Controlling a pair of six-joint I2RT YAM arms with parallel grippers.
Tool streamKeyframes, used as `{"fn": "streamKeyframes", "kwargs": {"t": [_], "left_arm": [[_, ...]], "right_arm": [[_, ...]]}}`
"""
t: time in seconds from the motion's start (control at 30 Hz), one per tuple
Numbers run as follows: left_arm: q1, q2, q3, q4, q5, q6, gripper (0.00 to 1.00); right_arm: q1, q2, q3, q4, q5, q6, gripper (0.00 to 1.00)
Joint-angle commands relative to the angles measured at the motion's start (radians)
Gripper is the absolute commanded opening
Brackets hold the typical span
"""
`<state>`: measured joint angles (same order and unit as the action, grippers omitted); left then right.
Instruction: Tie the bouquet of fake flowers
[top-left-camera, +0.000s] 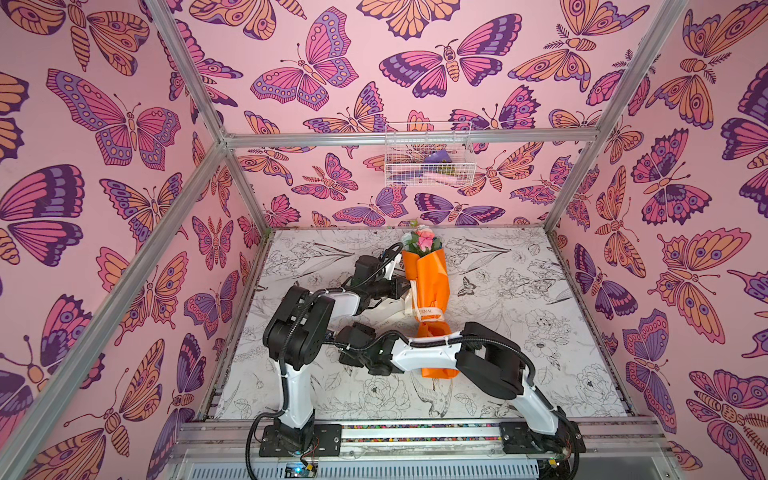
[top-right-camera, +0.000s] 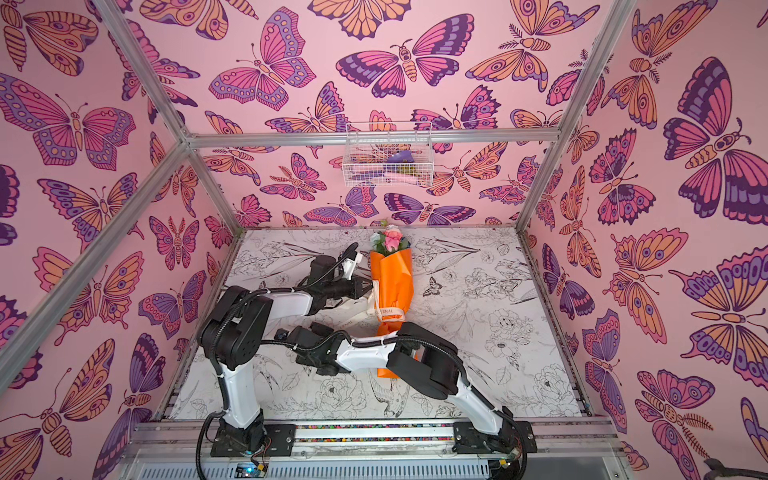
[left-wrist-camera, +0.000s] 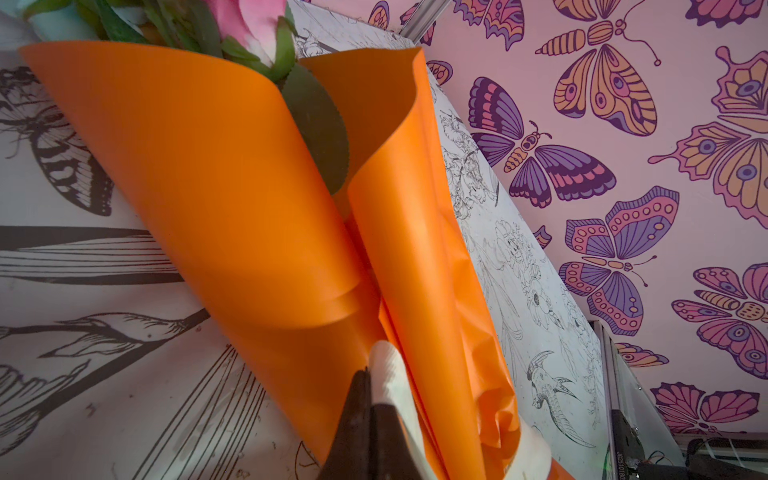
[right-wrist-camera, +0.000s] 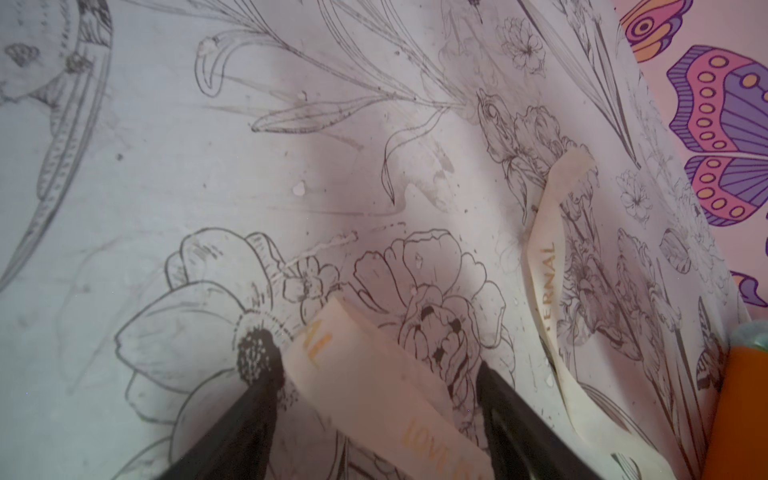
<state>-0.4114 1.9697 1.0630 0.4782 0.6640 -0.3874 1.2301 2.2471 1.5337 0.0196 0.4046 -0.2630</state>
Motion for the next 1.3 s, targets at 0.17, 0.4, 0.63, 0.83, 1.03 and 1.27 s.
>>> {"fn": "streamKeyframes", "kwargs": {"t": [0.17, 0.4, 0.63, 0.83, 1.03, 1.27], "left_arm": [[0.008, 0.017, -0.003, 0.019, 0.029, 0.005, 0.0], [0.008, -0.011, -0.02, 0.023, 0.043, 0.02, 0.0], [0.008, -0.082, -0.091, 0.06, 0.039, 0.057, 0.0], [0.004, -0.115, -0.15, 0.125, 0.055, 0.055, 0.0], [-0.01, -0.174, -0.233, 0.206, 0.043, 0.06, 0.0], [-0.038, -0.216, -0.305, 0.292, -0.004, 0.075, 0.0]], "right_arm": [[0.007, 0.046, 0.039, 0.008, -0.003, -0.052, 0.51], [0.006, -0.11, -0.111, 0.086, 0.039, 0.017, 0.0], [0.006, -0.366, -0.359, 0.183, 0.097, 0.153, 0.0], [0.005, -0.534, -0.479, 0.175, 0.202, 0.246, 0.0], [-0.009, -0.667, -0.569, 0.106, 0.34, 0.324, 0.0], [-0.041, -0.919, -0.716, 0.075, 0.442, 0.436, 0.0]]}}
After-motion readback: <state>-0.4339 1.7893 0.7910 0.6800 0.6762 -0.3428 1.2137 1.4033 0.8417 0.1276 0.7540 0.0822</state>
